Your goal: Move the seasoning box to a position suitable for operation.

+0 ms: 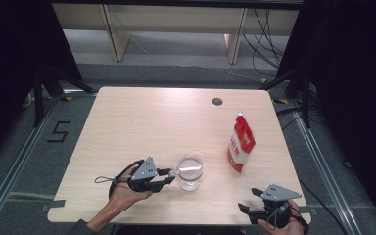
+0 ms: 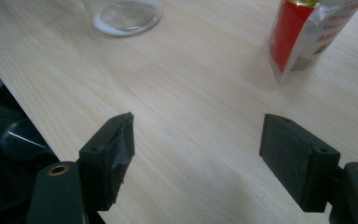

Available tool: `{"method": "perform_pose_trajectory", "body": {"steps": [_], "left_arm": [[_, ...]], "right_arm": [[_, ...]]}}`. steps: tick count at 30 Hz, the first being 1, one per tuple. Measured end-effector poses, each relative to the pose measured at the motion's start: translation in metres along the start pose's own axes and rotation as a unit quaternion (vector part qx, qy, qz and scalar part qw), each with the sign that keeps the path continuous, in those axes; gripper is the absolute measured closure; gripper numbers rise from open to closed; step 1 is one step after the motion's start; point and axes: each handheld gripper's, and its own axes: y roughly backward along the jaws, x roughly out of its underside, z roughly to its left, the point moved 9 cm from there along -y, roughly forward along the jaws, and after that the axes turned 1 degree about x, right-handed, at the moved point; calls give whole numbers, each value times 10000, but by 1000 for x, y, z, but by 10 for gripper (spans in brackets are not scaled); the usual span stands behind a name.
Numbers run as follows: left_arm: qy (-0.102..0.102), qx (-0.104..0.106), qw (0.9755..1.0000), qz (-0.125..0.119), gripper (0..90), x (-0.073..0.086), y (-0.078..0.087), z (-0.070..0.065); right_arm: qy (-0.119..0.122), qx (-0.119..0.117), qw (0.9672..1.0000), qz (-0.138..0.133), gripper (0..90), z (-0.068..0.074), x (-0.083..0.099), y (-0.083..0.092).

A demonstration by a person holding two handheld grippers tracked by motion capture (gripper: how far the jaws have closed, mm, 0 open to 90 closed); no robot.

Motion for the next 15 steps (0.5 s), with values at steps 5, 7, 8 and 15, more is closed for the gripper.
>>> {"method": "perform_pose_trajectory", "body": {"steps": [5,7,8,15], "left_arm": [[56,-175,9998,-22,683,-1,3,5],[176,-171,9997,-82,662,-1,4,7],[230,-152,9995,-151,645,-3,5,6],[482,-144,9982,-339,553,-10,21,2]], "right_arm": [[-2,-2,10000,1,271,0,0,0],[-11,-20,10000,6,271,0,0,0],[-15,-18,10000,8,271,0,0,0],[-158,-80,9998,24,271,3,0,0]]}}
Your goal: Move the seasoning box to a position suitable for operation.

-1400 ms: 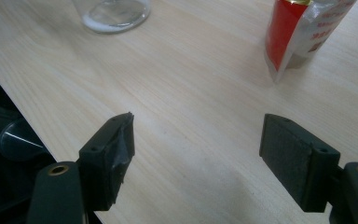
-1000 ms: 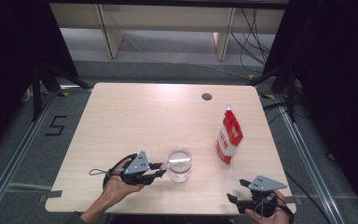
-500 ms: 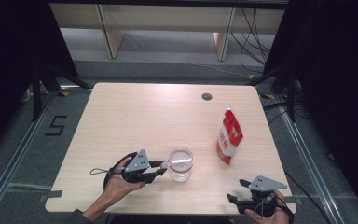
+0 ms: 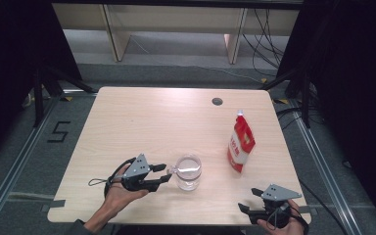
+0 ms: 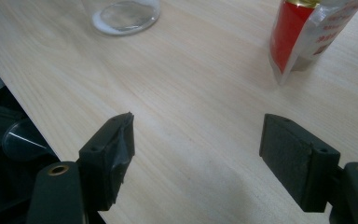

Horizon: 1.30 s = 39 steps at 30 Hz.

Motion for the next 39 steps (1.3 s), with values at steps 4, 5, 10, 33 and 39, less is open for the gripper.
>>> {"method": "perform_pose_trajectory", "body": {"steps": [4,5,10,33,39], "left_arm": [[229,96,9997,-45,528,-1,6,-5],[247,70,9997,-18,522,-1,9,-5],[499,18,9986,-151,484,-6,13,-8],[483,22,9982,-349,723,-27,19,-16],[566,-47,9978,-336,814,-29,13,-19]], "right_arm": [[-17,5,10000,-23,271,1,-1,0],[54,2,10000,-73,271,0,-3,0],[36,-85,9999,-143,271,1,-6,-1],[114,-354,9986,-387,280,17,-34,-22],[222,-436,9982,-350,280,20,-37,-28]]}}
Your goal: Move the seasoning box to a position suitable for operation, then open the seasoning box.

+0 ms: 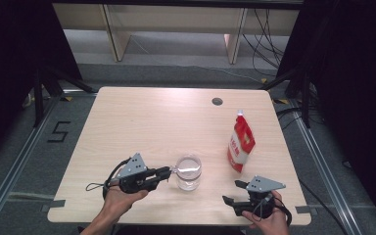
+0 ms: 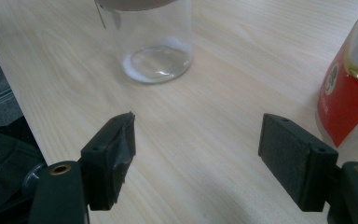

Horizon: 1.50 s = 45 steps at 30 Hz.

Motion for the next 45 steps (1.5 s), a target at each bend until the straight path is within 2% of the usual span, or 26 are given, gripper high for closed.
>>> {"method": "perform_pose_trajectory", "body": {"steps": [3,5,6,7,12,13,15,18,19,20,21,22,24,25,28,29,30,31,32,34,36,37,40,41,45], "left_arm": [[-118,12,9999,-4,827,-2,-1,1],[-23,-1,10000,-12,855,-2,-3,-1],[-135,-15,9999,32,863,-1,-3,-1],[-150,-57,9999,65,870,-1,-3,-1],[-67,-64,10000,36,885,-1,-5,-1],[-59,-75,9999,29,890,-2,-5,-1],[-169,-118,9998,81,891,-2,-5,1],[-181,-108,9998,14,891,-2,-8,1],[-187,-117,9997,51,892,-2,-7,2],[-187,-117,9997,51,891,-2,-7,2],[-193,-87,9998,16,891,-3,-7,2],[-106,-169,9998,46,892,-3,-5,2],[-131,-162,9998,16,892,-4,-5,3],[-219,-141,9997,26,891,-4,-5,4],[-221,-115,9997,20,891,-4,-8,4],[-162,-169,9997,34,891,-3,-8,4],[-208,-106,9997,21,891,-4,-10,5],[-238,-147,9996,55,891,-3,-10,6],[-225,-173,9996,43,891,-3,-11,7],[-352,-232,9991,99,891,-2,-11,11],[-168,-228,9996,49,891,-1,-11,12],[-143,-243,9996,34,890,-1,-11,12],[-161,-257,9995,70,886,0,-12,13],[-224,-235,9995,59,886,-1,-13,14],[-208,-229,9995,61,885,-2,-15,15]], "right_arm": [[-28,39,10000,4,280,-1,0,0],[4,50,10000,-9,280,-2,0,-1],[-23,39,10000,4,280,-1,1,0],[-6,28,10000,10,280,-1,1,-1],[17,32,10000,4,280,-1,0,-1],[44,105,9999,-31,281,-3,-1,-1],[-23,91,10000,19,281,-2,0,-1],[33,85,10000,-20,285,-2,-1,-2],[-128,69,9999,42,288,1,-1,-2],[-128,69,9999,42,288,1,-1,-2],[26,64,10000,-25,292,0,-3,-4],[97,-22,9999,-34,301,1,-5,-6],[127,-28,9999,8,313,2,-4,-6],[209,46,9998,-51,318,0,-6,-6],[272,28,9996,-65,318,0,-8,-8],[272,28,9996,-65,318,0,-8,-8],[189,54,9998,-28,319,1,-7,-8],[157,-17,9999,-47,324,2,-8,-9],[184,9,9998,-32,328,2,-8,-9],[248,54,9997,-67,334,1,-9,-9],[256,64,9996,-91,336,1,-10,-10],[281,101,9995,-131,337,1,-12,-10],[307,105,9994,-133,337,2,-14,-12],[338,96,9993,-113,337,3,-15,-14],[377,-1,9993,-75,337,5,-16,-18]]}}
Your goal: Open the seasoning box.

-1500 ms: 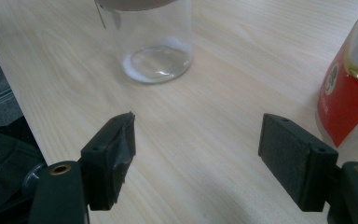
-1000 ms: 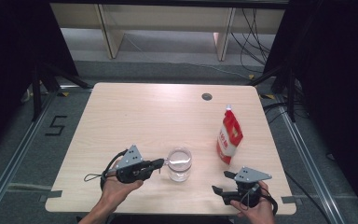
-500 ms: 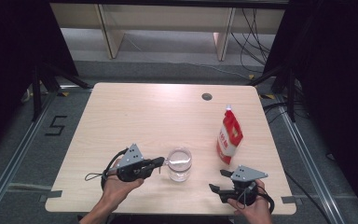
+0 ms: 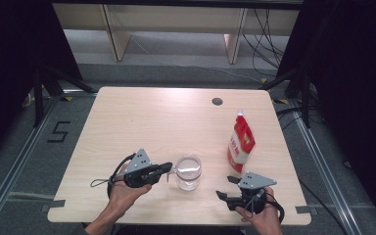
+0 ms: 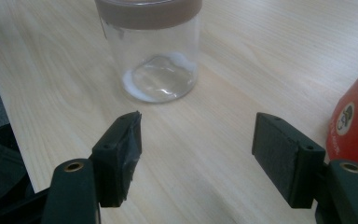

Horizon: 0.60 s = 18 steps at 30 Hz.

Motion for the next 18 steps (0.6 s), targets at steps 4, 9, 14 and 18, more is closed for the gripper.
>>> {"method": "perform_pose_trajectory", "body": {"steps": [4,9,14,18], "left_arm": [[74,44,10000,-24,879,0,-2,2],[-65,75,9999,-22,878,0,-2,4],[-18,44,10000,-28,875,0,-2,3],[27,14,10000,-22,875,1,-2,2]], "right_arm": [[4,53,10000,-42,337,0,-2,-2],[78,52,9999,-90,338,0,-4,-4],[43,78,9999,-89,342,-1,-5,-4],[30,39,9999,-95,376,1,-6,-4]]}}
